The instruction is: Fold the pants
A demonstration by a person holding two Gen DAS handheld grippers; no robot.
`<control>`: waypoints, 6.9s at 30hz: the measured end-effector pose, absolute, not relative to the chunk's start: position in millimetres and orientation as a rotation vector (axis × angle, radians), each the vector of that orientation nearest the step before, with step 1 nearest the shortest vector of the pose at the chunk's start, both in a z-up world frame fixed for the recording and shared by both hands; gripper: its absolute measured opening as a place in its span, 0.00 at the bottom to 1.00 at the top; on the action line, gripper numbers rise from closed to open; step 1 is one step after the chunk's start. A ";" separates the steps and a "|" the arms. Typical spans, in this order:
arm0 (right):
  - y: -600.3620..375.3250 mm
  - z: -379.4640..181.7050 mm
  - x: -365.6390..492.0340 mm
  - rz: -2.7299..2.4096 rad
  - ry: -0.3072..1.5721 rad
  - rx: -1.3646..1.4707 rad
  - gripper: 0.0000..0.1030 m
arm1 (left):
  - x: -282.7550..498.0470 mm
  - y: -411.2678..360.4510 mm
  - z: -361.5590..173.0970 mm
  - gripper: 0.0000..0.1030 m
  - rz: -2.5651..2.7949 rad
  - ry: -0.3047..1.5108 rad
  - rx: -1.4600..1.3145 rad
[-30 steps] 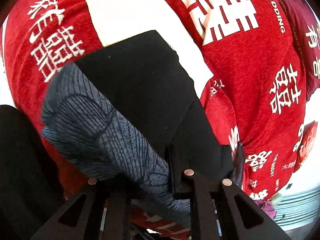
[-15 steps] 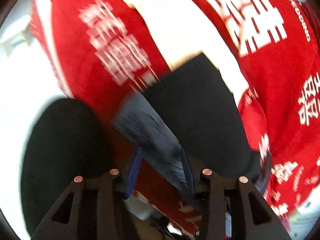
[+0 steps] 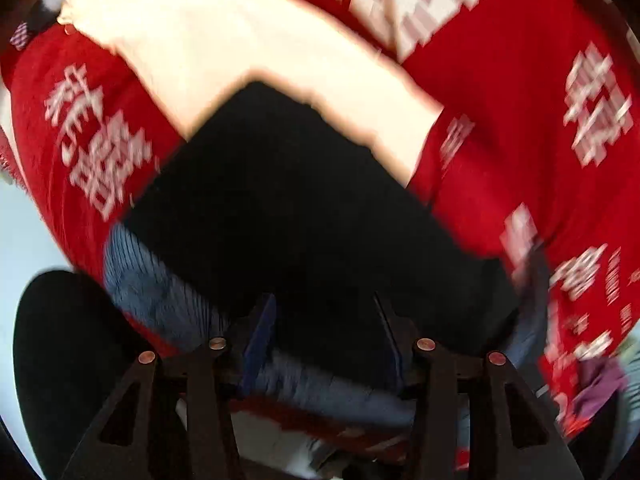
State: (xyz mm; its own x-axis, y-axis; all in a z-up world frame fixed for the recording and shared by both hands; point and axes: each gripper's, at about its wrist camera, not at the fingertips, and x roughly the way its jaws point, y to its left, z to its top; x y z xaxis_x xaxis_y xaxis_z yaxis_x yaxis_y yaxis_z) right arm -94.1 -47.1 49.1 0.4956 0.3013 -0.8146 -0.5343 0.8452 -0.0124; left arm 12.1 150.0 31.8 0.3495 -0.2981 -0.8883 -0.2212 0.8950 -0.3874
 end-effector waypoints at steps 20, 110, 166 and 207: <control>-208.6 109.4 -28.9 -0.209 0.868 0.077 1.00 | 1.5 68.5 43.7 0.74 -0.185 1.107 -0.113; -512.2 45.1 -285.1 -0.507 0.531 1.040 0.50 | -59.7 -278.4 63.8 0.86 -0.852 1.248 0.267; -596.4 52.9 -249.3 -0.396 0.803 0.649 0.14 | -139.6 -513.8 47.8 0.93 -1.009 1.068 0.667; -242.5 89.1 -91.0 0.237 1.009 0.168 0.93 | 116.0 -106.5 42.5 0.45 -1.083 1.226 0.517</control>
